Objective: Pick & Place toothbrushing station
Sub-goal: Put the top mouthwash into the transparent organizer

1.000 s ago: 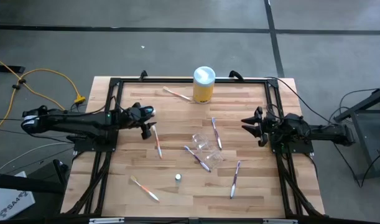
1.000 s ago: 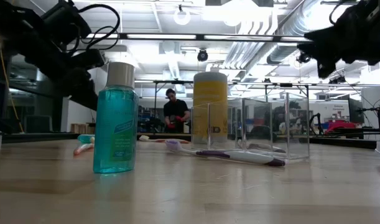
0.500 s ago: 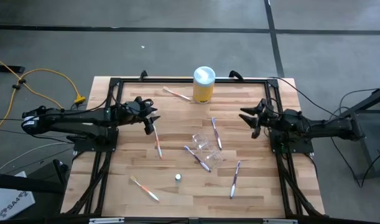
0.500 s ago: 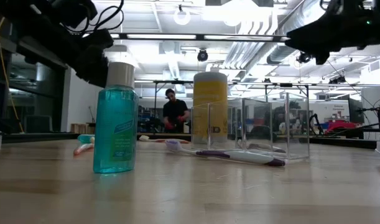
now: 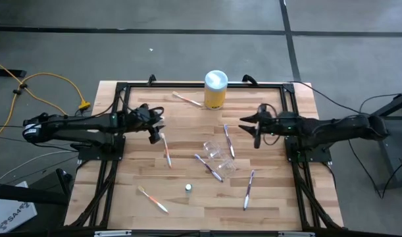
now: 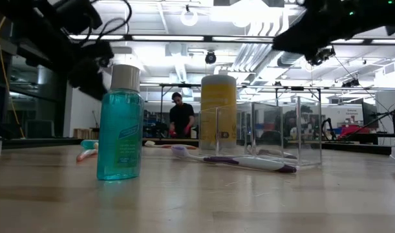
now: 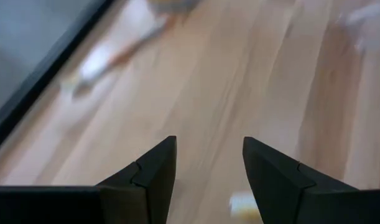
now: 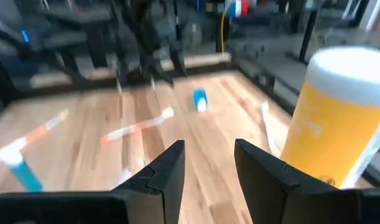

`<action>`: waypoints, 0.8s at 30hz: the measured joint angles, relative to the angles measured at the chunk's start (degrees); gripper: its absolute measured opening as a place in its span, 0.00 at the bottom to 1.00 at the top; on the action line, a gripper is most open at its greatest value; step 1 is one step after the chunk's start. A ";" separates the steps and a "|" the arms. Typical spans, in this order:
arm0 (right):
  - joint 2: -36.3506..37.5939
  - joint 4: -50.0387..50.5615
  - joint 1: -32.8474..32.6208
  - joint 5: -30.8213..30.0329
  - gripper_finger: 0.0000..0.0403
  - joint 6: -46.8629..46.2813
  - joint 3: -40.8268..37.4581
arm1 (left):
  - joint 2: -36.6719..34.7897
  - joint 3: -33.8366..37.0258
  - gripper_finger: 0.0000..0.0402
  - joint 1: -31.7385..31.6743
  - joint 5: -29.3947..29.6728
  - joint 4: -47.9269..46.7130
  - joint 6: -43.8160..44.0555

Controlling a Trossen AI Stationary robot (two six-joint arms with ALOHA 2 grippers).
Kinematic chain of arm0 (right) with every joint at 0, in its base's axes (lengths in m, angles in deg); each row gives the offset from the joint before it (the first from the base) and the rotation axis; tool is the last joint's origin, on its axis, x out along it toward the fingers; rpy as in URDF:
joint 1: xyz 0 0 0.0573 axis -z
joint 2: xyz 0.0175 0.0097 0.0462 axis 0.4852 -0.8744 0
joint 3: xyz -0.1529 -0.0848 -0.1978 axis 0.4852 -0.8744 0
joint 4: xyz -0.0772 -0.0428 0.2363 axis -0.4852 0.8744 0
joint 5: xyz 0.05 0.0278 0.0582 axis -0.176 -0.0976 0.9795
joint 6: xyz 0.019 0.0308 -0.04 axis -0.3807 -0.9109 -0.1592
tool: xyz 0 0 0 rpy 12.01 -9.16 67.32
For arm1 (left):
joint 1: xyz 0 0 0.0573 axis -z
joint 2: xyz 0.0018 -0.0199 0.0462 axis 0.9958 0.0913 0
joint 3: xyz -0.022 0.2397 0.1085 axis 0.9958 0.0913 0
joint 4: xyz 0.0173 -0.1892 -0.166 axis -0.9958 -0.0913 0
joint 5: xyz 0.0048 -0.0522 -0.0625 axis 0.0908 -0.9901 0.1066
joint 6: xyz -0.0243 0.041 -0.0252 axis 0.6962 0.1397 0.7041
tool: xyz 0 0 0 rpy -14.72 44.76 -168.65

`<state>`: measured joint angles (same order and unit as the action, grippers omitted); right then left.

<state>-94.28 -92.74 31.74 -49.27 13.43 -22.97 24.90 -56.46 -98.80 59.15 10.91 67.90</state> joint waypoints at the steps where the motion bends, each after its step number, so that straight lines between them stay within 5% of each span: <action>1: -1.75 0.05 0.03 -0.04 0.33 0.01 0.78 | 0.02 0.00 0.44 -0.55 -0.02 -2.20 -0.01; 10: -11.02 -0.32 0.05 1.46 0.33 1.51 6.67 | 0.11 0.00 0.44 -2.42 5.27 -7.63 -5.94; 17: -11.88 -0.79 0.03 1.68 0.33 1.51 7.53 | 0.35 0.00 0.44 1.46 17.76 -7.63 -13.86; 24: -11.88 -0.80 0.05 4.09 0.33 1.51 7.53 | 2.65 0.02 0.44 2.93 16.76 -7.62 -17.39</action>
<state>-106.16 -93.54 31.79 -45.18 14.95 -15.44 27.56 -56.44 -95.87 75.91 3.29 50.51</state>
